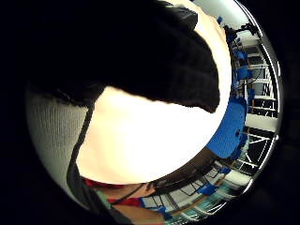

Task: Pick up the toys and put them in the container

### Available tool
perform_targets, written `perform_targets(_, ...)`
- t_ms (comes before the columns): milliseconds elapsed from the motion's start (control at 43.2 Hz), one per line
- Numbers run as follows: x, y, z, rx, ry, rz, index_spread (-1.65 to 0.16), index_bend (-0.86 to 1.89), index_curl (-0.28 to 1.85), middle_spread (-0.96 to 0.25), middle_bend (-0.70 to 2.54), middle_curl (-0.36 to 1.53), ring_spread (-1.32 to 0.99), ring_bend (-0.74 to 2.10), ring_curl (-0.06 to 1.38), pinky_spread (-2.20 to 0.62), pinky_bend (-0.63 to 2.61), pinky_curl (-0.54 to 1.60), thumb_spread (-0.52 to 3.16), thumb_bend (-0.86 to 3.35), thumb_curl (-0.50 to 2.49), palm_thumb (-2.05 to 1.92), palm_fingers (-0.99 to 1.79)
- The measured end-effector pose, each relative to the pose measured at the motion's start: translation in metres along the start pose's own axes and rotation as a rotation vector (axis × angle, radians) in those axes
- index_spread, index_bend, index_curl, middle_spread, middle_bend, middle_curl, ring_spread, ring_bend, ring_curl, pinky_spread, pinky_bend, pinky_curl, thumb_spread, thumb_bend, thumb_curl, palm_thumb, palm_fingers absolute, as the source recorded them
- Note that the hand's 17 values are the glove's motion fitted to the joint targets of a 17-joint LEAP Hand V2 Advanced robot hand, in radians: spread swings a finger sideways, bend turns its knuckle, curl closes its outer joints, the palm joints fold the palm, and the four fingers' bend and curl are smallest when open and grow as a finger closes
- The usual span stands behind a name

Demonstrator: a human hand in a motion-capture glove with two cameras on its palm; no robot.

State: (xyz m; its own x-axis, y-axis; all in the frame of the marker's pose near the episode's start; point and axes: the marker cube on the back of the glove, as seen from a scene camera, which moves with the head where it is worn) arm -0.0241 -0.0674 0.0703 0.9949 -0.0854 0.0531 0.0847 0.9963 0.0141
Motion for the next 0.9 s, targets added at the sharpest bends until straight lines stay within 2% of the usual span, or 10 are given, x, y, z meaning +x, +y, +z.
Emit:
perform_targets(324, 0.033, 0.009, 0.001, 0.005, -0.018, 0.024, -0.35, 0.14, 0.23, -0.07, 0.11, 0.17, 0.04, 0.16, 0.19, 0.14, 1.09, 0.32, 1.14, -0.04, 0.23, -0.04, -0.22)
perform_targets(903, 0.072, 0.059, 0.061, 0.009, 0.017, 0.049, -0.37, 0.19, 0.28, -0.08, 0.13, 0.18, 0.02, 0.19, 0.20, 0.13, 1.00, 0.30, 1.25, -0.01, 0.25, 0.03, -0.12)
